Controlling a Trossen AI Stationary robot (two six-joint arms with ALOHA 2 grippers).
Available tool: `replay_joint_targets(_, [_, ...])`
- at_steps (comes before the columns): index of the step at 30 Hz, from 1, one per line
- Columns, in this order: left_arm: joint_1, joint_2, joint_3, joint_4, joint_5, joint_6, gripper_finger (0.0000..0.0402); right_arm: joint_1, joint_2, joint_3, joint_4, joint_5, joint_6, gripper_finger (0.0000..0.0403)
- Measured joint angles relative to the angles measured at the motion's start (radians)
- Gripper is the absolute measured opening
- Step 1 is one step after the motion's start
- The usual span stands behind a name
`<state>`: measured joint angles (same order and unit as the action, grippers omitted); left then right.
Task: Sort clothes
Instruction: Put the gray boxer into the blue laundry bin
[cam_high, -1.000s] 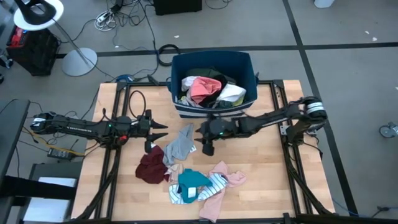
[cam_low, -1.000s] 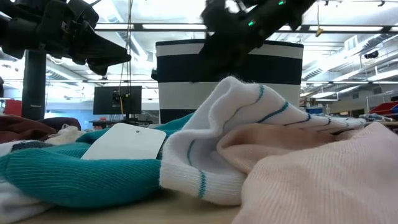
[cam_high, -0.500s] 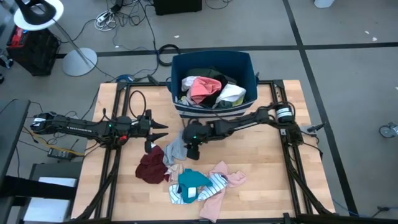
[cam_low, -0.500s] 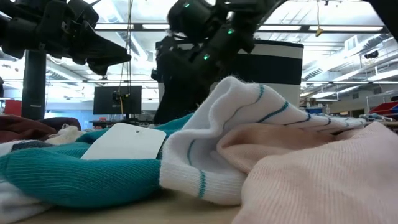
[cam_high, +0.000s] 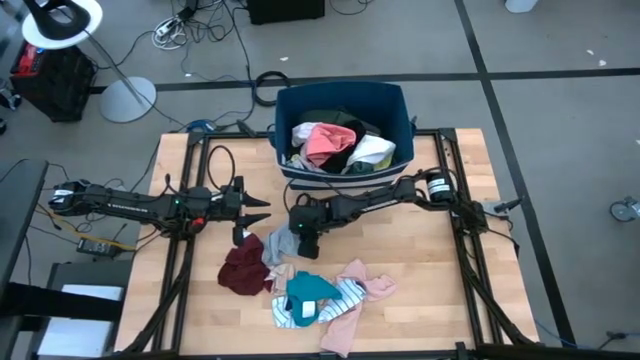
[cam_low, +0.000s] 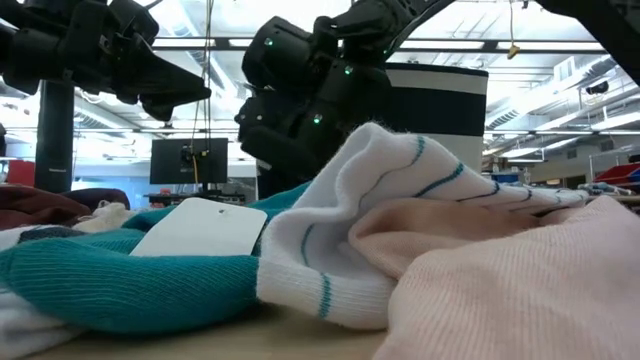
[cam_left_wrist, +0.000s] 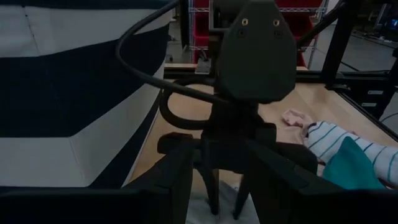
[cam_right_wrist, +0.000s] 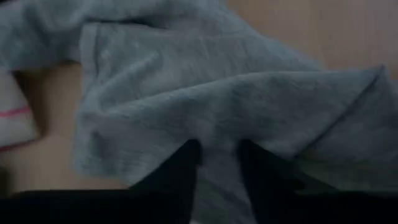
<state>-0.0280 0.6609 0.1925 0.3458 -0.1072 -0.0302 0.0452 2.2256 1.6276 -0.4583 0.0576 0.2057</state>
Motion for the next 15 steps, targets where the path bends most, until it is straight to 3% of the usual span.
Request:
replay_joint_targets(5, [0.0, 0.0, 0.0, 0.001, 0.0, 0.0, 0.0145, 0.0, -0.045, -0.002, -0.162, 0.008, 0.001, 0.0014])
replay_joint_targets(15, [0.0, 0.0, 0.0, 0.057, -0.001, 0.0, 0.0145, 0.049, -0.332, -0.003, -0.377, 0.167, 0.045, 0.0006])
